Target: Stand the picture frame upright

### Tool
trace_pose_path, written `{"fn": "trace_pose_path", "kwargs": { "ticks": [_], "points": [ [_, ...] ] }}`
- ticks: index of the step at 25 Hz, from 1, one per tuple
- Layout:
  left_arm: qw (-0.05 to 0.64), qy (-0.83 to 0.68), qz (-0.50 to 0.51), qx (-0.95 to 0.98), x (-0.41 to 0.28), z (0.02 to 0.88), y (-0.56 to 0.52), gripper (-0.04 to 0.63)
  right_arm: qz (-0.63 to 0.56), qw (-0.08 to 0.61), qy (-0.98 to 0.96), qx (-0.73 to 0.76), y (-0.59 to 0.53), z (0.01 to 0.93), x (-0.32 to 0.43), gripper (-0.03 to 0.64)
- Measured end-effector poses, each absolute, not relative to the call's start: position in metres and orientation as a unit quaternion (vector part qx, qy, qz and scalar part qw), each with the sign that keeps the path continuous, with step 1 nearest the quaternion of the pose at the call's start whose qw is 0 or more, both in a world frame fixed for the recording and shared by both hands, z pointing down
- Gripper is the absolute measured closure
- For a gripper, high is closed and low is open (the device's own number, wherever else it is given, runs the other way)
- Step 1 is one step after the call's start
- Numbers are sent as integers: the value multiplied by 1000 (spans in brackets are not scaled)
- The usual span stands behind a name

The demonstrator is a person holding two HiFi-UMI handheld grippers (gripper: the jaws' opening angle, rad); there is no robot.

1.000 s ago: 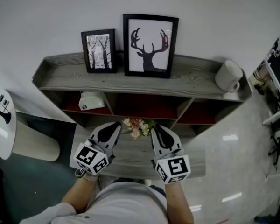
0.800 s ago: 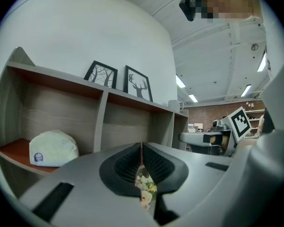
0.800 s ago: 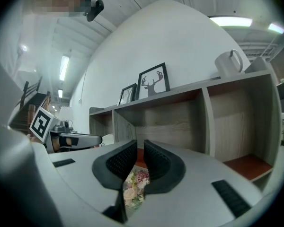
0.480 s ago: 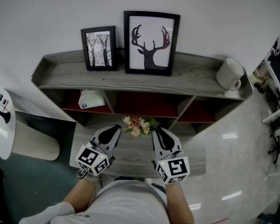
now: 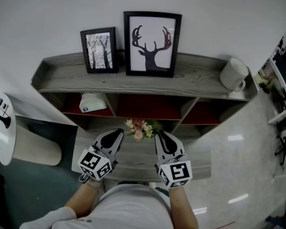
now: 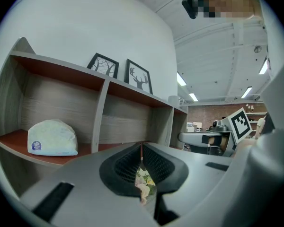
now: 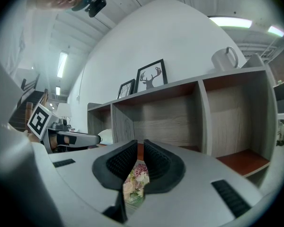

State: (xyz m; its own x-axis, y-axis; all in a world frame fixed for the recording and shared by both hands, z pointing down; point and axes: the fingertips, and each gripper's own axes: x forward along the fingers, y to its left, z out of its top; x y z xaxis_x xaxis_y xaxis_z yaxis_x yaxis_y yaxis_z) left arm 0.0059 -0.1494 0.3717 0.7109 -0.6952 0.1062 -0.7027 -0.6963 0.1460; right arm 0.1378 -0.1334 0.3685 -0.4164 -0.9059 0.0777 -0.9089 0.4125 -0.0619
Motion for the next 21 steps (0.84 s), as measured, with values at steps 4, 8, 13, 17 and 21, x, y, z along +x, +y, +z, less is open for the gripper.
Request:
{"fn": "trace_pose_path", "kwargs": {
  "ticks": [4,8,13,17,21],
  "points": [
    [88,-379,23,921,5,370,-151,571,50,14,-836,546,-134,370,141,565],
    [91,-381,24,920,1,372,-152,571,51,14,-832,552,-134,371,143,565],
    [93,-381,26,920,1,375,-153,571,53,15,-829,556,-132,374,146,565],
    [94,-379,26,920,3,375,-152,570,56,13,-828,558,-131,375,147,565],
    [94,-378,23,921,4,375,-151,569,57,13,-827,559,-131,376,147,565]
  ]
}}
